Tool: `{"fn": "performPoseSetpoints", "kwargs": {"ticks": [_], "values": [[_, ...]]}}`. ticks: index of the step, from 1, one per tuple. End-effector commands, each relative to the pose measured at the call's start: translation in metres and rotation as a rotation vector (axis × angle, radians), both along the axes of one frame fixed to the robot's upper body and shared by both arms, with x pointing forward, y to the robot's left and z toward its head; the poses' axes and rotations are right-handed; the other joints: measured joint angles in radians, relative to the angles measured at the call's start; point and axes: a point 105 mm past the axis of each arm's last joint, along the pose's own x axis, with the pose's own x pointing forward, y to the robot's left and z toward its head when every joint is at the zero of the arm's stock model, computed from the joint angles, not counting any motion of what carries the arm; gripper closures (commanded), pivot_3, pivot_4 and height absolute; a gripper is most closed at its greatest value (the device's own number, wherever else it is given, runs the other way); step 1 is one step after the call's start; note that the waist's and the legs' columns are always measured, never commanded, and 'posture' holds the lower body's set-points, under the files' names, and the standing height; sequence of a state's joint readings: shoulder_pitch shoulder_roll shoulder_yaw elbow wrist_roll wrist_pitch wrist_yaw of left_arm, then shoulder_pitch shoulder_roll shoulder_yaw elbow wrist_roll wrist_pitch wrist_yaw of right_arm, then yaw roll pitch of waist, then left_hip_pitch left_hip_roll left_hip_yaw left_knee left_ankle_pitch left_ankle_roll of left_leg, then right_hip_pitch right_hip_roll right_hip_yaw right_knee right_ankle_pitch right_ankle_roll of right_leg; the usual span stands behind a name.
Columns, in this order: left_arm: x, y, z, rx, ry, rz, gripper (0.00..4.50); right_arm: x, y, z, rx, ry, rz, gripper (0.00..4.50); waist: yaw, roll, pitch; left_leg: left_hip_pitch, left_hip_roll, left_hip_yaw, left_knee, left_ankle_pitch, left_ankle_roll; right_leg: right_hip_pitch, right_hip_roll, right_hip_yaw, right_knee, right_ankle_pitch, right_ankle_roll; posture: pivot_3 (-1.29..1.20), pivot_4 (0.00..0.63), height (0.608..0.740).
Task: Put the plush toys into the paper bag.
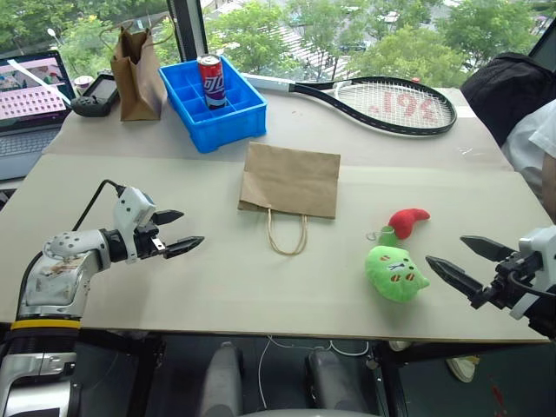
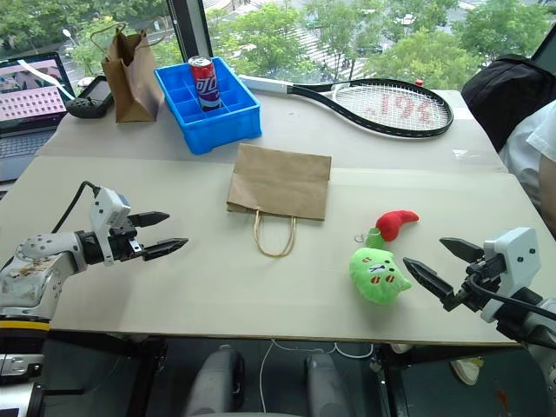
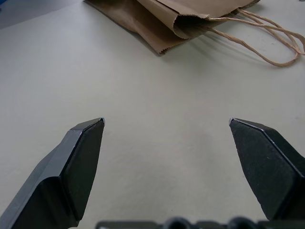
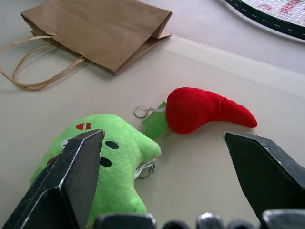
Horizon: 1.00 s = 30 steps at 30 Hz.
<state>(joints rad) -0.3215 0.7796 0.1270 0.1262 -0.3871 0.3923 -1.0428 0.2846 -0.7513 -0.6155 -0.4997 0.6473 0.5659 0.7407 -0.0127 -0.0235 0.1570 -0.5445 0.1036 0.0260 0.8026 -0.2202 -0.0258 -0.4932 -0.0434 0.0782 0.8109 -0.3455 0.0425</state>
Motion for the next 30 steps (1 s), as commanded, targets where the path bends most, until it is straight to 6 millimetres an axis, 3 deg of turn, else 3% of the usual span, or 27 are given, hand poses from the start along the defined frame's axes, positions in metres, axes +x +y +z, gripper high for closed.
{"fn": "performPoseSetpoints", "kwargs": {"ticks": [1,4,7,12,17,21,24,30], "values": [[0.003,-0.007,0.027,-0.084,-0.048,-0.051,0.0,0.004,0.004,0.02,-0.009,-0.073,0.019,0.04,0.0,0.0,0.0,0.0,0.0,0.0,0.0,0.0,0.0,0.0,0.0,0.0,0.0,0.0,0.0,0.0,0.15,0.656],[-0.005,-0.021,0.056,-0.183,-0.049,-0.191,0.0,0.006,0.024,0.038,0.019,-0.104,0.12,0.04,-0.001,0.0,0.0,-0.001,0.0,0.0,0.0,0.0,0.0,-0.001,0.0,0.0,0.001,0.0,0.0,0.0,0.15,0.656],[-0.008,-0.026,0.051,0.049,-0.053,-0.32,0.0,0.002,0.052,0.051,0.002,-0.062,0.278,0.04,-0.004,0.0,0.0,0.0,0.0,0.0,0.001,0.0,0.0,-0.001,0.0,0.0,0.002,0.0,-0.001,0.0,0.15,0.656],[0.004,-0.048,0.064,0.105,-0.118,-0.452,0.0,-0.006,0.091,0.061,-0.042,-0.005,0.444,0.04,0.002,0.001,0.0,0.0,0.0,-0.001,0.0,0.0,0.0,0.0,0.0,-0.001,0.002,0.0,0.0,0.0,0.15,0.656],[0.02,-0.083,0.061,0.161,-0.183,-0.605,0.0,-0.014,0.119,0.052,-0.077,0.077,0.55,0.04,0.014,0.0,0.001,-0.001,-0.001,-0.001,0.001,0.001,0.001,0.0,0.0,-0.001,0.001,0.0,0.0,0.0,0.15,0.656],[0.029,-0.111,0.045,0.264,-0.265,-0.746,0.0,-0.014,0.129,0.049,-0.071,0.083,0.564,0.04,0.014,0.0,0.001,-0.001,-0.001,-0.001,0.0,0.001,0.001,0.001,0.0,-0.001,0.0,0.001,0.001,0.0,0.15,0.656],[0.031,-0.118,0.027,0.379,-0.284,-0.841,0.0,-0.012,0.128,0.048,-0.075,0.078,0.544,0.04,0.01,0.0,0.001,-0.002,-0.001,-0.002,0.0,0.001,0.001,0.001,0.0,-0.001,0.0,0.001,0.001,0.0,0.15,0.656],[0.045,-0.138,0.02,0.429,-0.358,-0.872,0.0,-0.012,0.12,0.049,-0.038,0.048,0.466,0.04,0.003,0.0,0.001,-0.002,-0.001,-0.003,0.0,0.001,0.001,0.002,0.001,-0.002,0.0,0.001,0.001,0.0,0.15,0.656]]}}
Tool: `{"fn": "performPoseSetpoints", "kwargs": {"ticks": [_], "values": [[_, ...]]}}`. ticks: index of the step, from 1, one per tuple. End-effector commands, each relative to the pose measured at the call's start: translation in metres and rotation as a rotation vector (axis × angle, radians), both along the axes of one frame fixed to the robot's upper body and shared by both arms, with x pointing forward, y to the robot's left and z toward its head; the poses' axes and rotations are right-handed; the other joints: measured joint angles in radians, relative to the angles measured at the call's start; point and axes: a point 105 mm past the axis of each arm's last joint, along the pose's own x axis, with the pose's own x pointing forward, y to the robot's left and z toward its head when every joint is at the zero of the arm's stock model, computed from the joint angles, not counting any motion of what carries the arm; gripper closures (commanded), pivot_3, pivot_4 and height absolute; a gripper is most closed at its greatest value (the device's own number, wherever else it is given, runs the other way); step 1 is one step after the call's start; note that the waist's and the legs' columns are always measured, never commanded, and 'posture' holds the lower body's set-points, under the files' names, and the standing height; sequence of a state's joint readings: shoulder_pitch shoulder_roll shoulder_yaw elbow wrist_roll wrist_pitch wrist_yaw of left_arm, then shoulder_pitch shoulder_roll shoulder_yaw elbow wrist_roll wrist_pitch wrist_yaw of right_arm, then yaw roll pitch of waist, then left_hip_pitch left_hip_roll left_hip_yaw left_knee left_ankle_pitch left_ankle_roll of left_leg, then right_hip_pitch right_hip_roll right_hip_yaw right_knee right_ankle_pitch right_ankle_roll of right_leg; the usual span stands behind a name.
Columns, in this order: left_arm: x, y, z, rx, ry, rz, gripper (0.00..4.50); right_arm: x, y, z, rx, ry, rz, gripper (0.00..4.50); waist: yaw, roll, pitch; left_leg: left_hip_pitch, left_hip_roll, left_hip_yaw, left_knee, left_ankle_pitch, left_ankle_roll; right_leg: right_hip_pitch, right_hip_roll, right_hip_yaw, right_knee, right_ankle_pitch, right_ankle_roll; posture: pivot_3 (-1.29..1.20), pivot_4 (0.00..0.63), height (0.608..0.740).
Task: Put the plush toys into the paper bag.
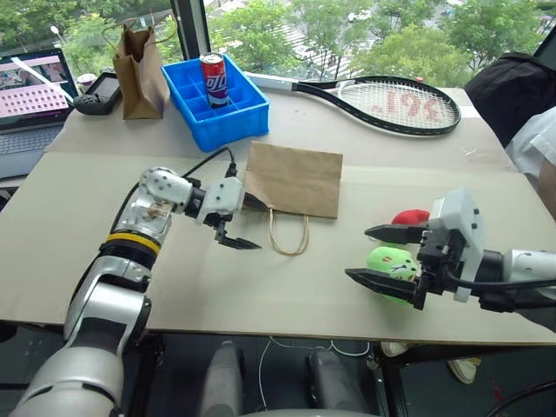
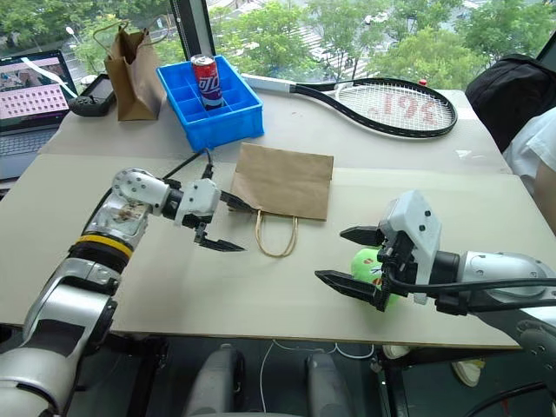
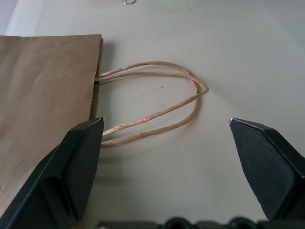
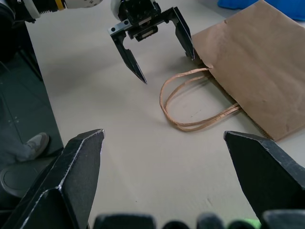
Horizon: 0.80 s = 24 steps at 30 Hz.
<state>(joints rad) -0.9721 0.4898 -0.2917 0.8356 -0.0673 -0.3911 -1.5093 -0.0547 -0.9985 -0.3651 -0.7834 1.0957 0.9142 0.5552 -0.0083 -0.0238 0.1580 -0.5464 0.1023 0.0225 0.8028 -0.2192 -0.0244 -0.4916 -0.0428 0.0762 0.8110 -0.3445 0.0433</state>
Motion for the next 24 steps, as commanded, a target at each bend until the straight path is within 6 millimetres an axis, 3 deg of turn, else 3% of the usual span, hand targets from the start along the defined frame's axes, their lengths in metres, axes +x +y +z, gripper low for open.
{"fn": "performPoseSetpoints", "kwargs": {"ticks": [1,3,6,13,17,21,24], "values": [[0.009,-0.009,0.006,0.023,-0.111,-0.023,0.0,-0.003,-0.002,0.009,0.001,-0.065,-0.029,0.04,-0.001,0.0,0.0,0.0,0.0,0.0,0.0,0.0,0.0,0.0,0.0,0.0,0.0,0.0,0.0,0.0,0.15,0.656],[0.012,-0.018,0.008,-0.01,-0.103,-0.025,0.0,-0.003,-0.004,0.009,0.008,-0.074,-0.049,0.04,-0.003,0.0,0.0,0.0,0.0,-0.001,0.0,0.0,0.0,0.001,0.0,-0.001,0.0,0.0,0.0,0.0,0.15,0.656],[0.013,-0.026,0.007,-0.018,-0.091,-0.034,0.7,-0.003,-0.007,0.009,0.005,-0.086,-0.073,0.0,-0.004,0.0,0.0,0.0,0.0,-0.001,0.0,0.0,0.0,0.001,0.0,-0.001,0.0,0.0,0.0,0.0,0.15,0.656],[0.01,-0.03,0.005,-0.048,-0.06,-0.054,3.12,-0.008,-0.005,0.005,0.0,-0.077,-0.064,0.0,-0.009,0.0,0.0,0.0,0.0,-0.002,0.0,0.0,0.0,0.001,0.0,-0.001,0.001,0.0,0.0,0.0,0.15,0.656],[0.007,-0.03,0.024,-0.171,0.037,-0.047,4.39,-0.019,-0.001,-0.004,0.024,-0.024,-0.044,0.0,-0.007,0.0,0.0,0.0,0.0,-0.003,0.0,0.0,0.0,0.001,0.0,-0.002,0.001,0.0,0.0,0.0,0.15,0.656],[0.001,-0.044,0.073,-0.461,0.276,-0.015,4.39,-0.023,0.004,-0.013,0.041,-0.003,-0.054,0.0,-0.007,0.0,0.0,0.0,-0.001,-0.005,0.0,0.0,0.0,0.002,0.0,-0.003,0.001,0.0,0.0,0.0,0.15,0.656],[-0.018,-0.045,0.082,-0.489,0.424,0.001,4.39,-0.018,0.004,-0.021,0.054,0.014,-0.095,0.0,-0.011,0.0,0.0,0.0,-0.001,-0.005,0.0,0.001,0.0,0.003,0.0,-0.004,0.001,0.0,0.0,0.0,0.15,0.656]]}}
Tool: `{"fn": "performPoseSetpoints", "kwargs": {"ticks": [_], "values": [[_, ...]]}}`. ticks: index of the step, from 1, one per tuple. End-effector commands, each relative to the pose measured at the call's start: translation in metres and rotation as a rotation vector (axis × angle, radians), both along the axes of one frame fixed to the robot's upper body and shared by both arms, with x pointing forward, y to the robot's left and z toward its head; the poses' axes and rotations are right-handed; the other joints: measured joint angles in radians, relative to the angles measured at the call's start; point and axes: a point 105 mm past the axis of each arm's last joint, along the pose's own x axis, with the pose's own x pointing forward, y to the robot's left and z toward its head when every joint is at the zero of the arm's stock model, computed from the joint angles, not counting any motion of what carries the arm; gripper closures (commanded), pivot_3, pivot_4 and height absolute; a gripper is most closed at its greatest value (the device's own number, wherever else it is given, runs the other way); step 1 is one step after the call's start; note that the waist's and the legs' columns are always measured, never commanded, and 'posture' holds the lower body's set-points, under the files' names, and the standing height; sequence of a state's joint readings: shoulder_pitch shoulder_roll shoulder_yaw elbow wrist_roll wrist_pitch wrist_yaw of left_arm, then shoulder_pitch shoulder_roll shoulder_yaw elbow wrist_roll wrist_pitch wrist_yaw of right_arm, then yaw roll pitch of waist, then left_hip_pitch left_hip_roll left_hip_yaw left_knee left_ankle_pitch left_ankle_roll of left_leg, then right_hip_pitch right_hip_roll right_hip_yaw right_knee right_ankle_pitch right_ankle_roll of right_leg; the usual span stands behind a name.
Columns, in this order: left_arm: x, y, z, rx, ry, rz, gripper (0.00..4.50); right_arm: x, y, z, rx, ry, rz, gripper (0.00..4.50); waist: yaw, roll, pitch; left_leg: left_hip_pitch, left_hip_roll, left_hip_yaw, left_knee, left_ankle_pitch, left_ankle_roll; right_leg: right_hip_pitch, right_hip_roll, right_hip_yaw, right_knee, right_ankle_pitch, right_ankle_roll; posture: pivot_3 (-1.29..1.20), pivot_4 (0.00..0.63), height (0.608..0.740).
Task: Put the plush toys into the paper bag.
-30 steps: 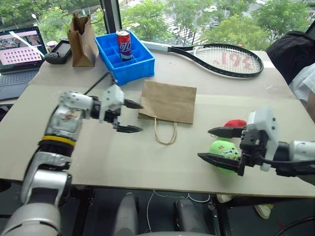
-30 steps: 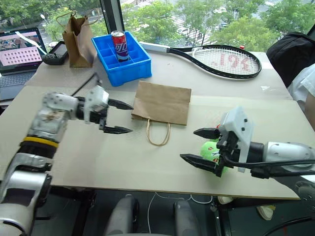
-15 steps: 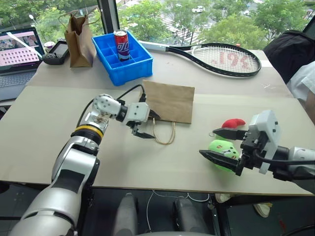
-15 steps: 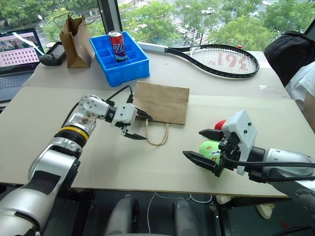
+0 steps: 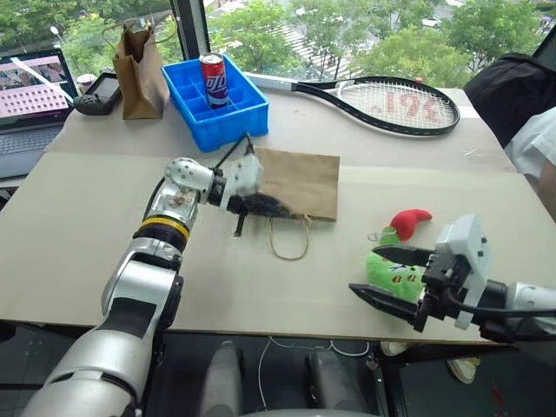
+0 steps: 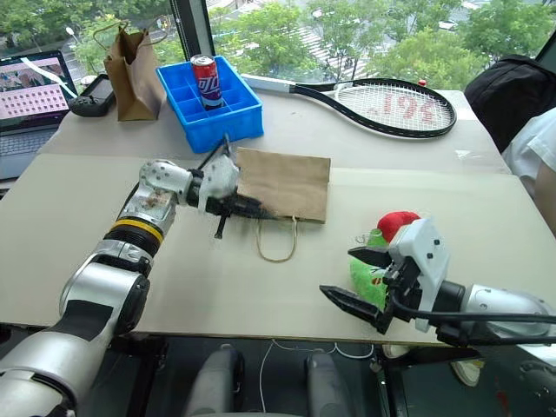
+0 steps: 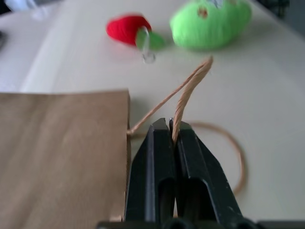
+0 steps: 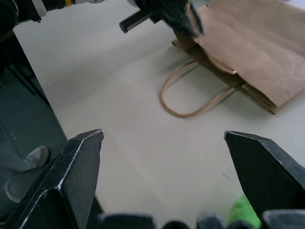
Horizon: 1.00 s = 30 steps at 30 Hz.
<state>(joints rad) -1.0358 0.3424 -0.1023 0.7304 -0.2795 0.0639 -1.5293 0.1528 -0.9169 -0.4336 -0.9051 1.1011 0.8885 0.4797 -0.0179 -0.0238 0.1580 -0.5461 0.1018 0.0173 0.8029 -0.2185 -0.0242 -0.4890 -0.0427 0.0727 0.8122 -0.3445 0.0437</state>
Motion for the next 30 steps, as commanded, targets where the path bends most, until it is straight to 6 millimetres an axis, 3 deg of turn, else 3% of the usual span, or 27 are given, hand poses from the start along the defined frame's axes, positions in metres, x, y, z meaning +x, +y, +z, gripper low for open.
{"fn": "performPoseSetpoints", "kwargs": {"ticks": [1,2,5,8,13,15,24,30], "values": [[-0.021,-0.002,0.023,-0.073,0.155,0.007,4.39,0.005,0.004,-0.005,0.017,-0.022,-0.041,0.0,-0.005,0.0,0.0,0.001,0.0,0.0,0.0,0.0,0.0,0.001,0.0,0.0,0.0,0.0,0.0,0.0,0.15,0.656],[-0.023,-0.002,0.024,-0.071,0.169,0.03,4.5,0.006,0.006,-0.007,0.019,-0.022,-0.049,0.51,-0.009,0.001,0.0,0.001,0.0,0.0,0.0,0.0,0.0,0.001,0.0,0.0,0.0,0.0,0.0,0.0,0.15,0.656],[-0.036,-0.002,0.025,-0.064,0.235,0.058,4.5,0.011,0.015,-0.017,0.026,-0.033,-0.059,1.39,-0.016,0.001,0.0,0.003,0.0,-0.002,0.0,0.0,0.001,0.001,0.001,0.0,0.003,0.0,0.0,0.0,0.15,0.656],[-0.041,-0.007,0.034,-0.115,0.321,0.091,4.5,0.032,0.019,-0.024,0.032,-0.077,-0.134,2.3,-0.021,0.001,0.0,0.003,-0.001,-0.002,0.0,0.002,0.001,0.0,0.001,-0.001,0.005,-0.001,-0.001,0.0,0.15,0.656],[-0.047,-0.012,0.037,-0.14,0.375,0.132,4.5,0.052,0.049,-0.031,0.094,-0.099,-0.142,4.25,-0.022,0.001,0.0,0.003,-0.001,-0.003,0.0,0.003,0.001,0.0,0.002,-0.001,0.006,-0.001,-0.002,0.0,0.15,0.656],[-0.049,-0.013,0.035,-0.143,0.394,0.135,4.5,0.062,0.056,-0.037,0.089,-0.104,-0.157,4.48,-0.022,0.001,0.0,0.003,-0.001,-0.003,-0.001,0.003,0.001,-0.001,0.002,-0.001,0.007,-0.001,-0.002,0.0,0.15,0.656],[-0.048,-0.015,0.044,-0.206,0.481,0.157,4.5,0.113,0.069,-0.058,-0.015,-0.147,-0.234,4.48,-0.02,0.001,0.0,0.002,-0.001,-0.003,0.0,0.003,0.001,-0.002,0.001,-0.001,0.008,-0.001,-0.002,0.0,0.15,0.656],[-0.034,-0.009,0.064,-0.27,0.55,0.212,4.5,0.121,0.072,-0.087,-0.124,-0.108,-0.218,4.48,-0.018,0.001,0.0,0.001,-0.002,-0.003,-0.001,0.003,0.001,-0.003,0.002,-0.001,0.008,-0.001,-0.002,0.0,0.15,0.656]]}}
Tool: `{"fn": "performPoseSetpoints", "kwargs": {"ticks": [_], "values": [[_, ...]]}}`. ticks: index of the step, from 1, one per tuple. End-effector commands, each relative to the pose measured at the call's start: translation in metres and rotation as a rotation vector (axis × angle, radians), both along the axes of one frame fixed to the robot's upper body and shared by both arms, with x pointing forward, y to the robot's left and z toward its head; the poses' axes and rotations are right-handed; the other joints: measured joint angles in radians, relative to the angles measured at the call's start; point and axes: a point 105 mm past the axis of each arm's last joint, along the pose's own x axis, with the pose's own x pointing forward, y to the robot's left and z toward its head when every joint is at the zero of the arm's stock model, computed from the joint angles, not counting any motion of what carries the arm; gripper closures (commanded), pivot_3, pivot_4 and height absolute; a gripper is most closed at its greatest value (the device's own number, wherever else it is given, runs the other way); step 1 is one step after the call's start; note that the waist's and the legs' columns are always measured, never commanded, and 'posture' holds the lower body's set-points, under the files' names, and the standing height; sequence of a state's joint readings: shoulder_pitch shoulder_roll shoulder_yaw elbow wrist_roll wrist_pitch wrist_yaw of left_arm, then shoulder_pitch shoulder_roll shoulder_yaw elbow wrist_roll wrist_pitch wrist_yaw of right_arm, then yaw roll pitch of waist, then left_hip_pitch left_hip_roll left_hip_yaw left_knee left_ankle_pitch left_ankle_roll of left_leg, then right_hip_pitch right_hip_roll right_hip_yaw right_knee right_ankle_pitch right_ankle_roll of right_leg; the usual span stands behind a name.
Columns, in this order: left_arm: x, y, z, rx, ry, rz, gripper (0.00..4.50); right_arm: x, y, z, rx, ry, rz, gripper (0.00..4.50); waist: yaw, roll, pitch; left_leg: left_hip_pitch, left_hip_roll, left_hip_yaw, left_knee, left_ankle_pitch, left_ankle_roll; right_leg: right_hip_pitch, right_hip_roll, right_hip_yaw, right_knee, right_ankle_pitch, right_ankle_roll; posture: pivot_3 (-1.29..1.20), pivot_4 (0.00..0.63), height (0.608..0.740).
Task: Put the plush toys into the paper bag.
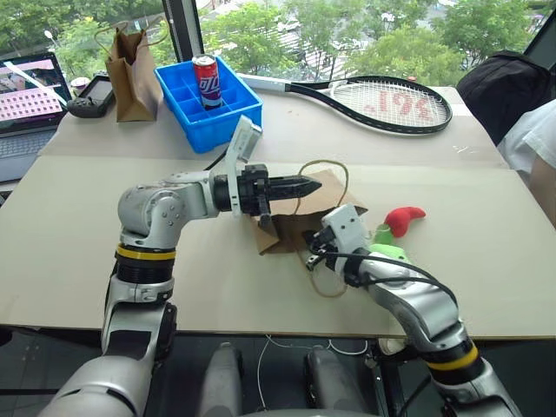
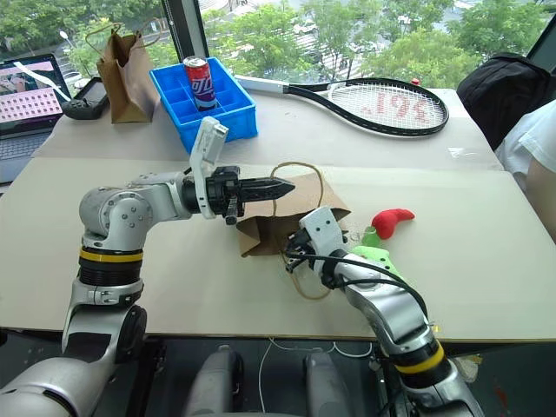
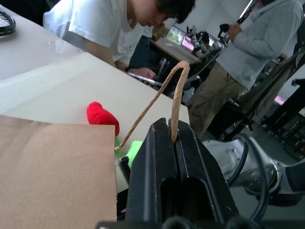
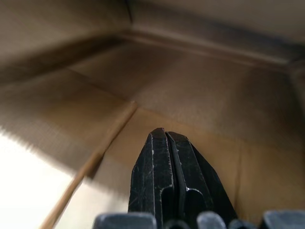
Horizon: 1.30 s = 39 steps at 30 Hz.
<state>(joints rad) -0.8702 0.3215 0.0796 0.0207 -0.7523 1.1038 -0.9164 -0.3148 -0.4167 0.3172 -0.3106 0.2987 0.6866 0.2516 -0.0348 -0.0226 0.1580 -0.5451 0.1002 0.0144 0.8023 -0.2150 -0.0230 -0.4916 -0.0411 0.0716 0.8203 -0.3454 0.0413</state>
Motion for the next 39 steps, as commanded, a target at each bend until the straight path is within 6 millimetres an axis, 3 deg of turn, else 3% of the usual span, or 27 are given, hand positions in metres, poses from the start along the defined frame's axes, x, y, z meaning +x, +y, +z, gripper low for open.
{"fn": "performPoseSetpoints", "kwargs": {"ticks": [1,7,14,24,28,34,39], "values": [[0.008,0.007,0.027,-0.033,0.006,0.036,4.5,0.001,0.005,-0.008,-0.049,-0.004,0.029,4.48,-0.002,0.0,0.0,0.0,0.0,0.0,0.0,0.0,0.0,0.0,0.0,0.0,0.0,0.0,0.0,0.0,0.15,0.656],[0.023,0.021,0.068,-0.006,-0.108,0.109,4.5,-0.005,0.006,-0.02,-0.083,0.033,0.064,4.48,-0.007,0.0,0.0,0.001,0.0,0.0,0.0,0.0,0.0,0.0,0.0,0.0,0.001,0.0,0.0,0.0,0.15,0.656],[0.015,0.02,0.1,0.042,-0.302,0.051,4.5,-0.007,0.003,-0.016,-0.081,0.033,0.073,4.48,-0.007,0.0,0.0,0.0,0.0,0.0,0.0,0.0,0.0,0.0,0.0,-0.001,0.001,-0.001,-0.001,0.0,0.15,0.656],[0.007,0.018,0.118,0.076,-0.456,0.015,4.5,-0.009,0.002,-0.013,-0.087,0.034,0.083,4.48,-0.007,0.0,0.0,0.0,0.0,0.0,-0.001,0.0,0.0,-0.001,0.0,0.0,0.001,-0.001,-0.001,0.0,0.15,0.656],[0.01,0.021,0.102,0.096,-0.429,0.02,4.5,-0.008,-0.001,-0.008,-0.081,0.021,0.077,4.48,-0.007,0.0,0.0,0.0,0.0,0.0,-0.001,0.0,0.0,-0.001,0.0,0.0,0.001,-0.001,-0.001,0.0,0.15,0.656],[0.019,0.027,0.078,0.08,-0.339,0.048,4.5,-0.004,-0.003,0.04,0.071,-0.087,0.053,4.48,-0.006,0.0,0.0,-0.001,0.0,0.0,-0.001,0.0,0.0,-0.002,0.0,0.0,0.002,-0.001,-0.001,0.0,0.15,0.656],[0.02,0.025,0.071,0.046,-0.296,0.053,4.5,-0.017,-0.016,0.094,0.203,-0.158,0.093,3.12,-0.005,0.001,0.001,-0.002,0.0,0.0,-0.001,0.0,0.0,-0.002,0.0,0.0,0.002,-0.001,-0.001,0.0,0.15,0.656]]}}
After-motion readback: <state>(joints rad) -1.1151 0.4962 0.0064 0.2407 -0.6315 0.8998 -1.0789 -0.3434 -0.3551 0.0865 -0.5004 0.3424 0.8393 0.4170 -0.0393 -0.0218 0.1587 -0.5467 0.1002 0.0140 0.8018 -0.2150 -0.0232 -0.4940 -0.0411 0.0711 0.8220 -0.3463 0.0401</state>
